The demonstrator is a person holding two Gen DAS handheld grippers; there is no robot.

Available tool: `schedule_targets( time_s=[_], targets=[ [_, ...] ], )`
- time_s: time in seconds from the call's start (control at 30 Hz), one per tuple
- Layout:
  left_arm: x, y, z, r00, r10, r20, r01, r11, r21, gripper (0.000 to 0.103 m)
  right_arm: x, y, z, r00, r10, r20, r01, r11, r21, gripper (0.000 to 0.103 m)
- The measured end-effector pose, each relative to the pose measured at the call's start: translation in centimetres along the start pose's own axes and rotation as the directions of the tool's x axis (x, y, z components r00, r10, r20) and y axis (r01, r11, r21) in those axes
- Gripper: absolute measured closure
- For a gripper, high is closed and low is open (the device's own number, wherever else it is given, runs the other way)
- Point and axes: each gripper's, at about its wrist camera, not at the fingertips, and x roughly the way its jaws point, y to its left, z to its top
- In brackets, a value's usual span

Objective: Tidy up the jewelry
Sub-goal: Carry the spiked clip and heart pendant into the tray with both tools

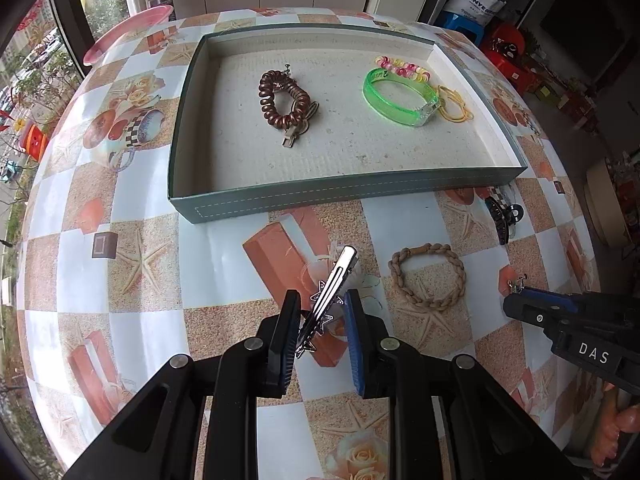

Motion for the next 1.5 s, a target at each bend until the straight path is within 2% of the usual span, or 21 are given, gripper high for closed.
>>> schedule_targets(
  time_s=[0.37, 0.73, 0.93, 1.13, 1.5],
  targets=[
    [-3.0, -0.3, 0.9, 0.999, -0.009, 0.05, 0.009, 1.0, 0.007, 0.068, -1.8, -1.9, -0.1, 0.998, 0.068, 0.006, -0.069, 0.995, 0.073, 0.083],
    [-6.1, 1.0, 5.6, 0.99, -0.011, 0.143, 0.015, 0.999, -0.029, 0.068, -6.9, -0.6, 5.7, 0.981, 0.151, 0.121, -0.157, 0.987, 0.042, 0.083],
    [-5.8, 1.4, 8.7, 0.987, -0.015, 0.157, 0.022, 0.999, -0.041, 0.068, -7.7, 1.0, 9.7, 0.976, 0.163, 0.147, -0.164, 0.986, -0.006, 0.083],
    [-4.2, 1.6, 11.1, 0.99, -0.001, 0.139, 0.006, 0.999, -0.036, 0.068, -7.2, 1.3, 12.3, 0.978, 0.158, 0.136, -0.154, 0.987, -0.043, 0.083],
    [1.3, 0.3, 11.7, 1.0, 0.005, 0.025, -0.004, 1.0, -0.006, 0.068, -2.5, 1.2, 14.1, 0.987, 0.155, 0.042, -0.153, 0.987, -0.04, 0.083]
  ],
)
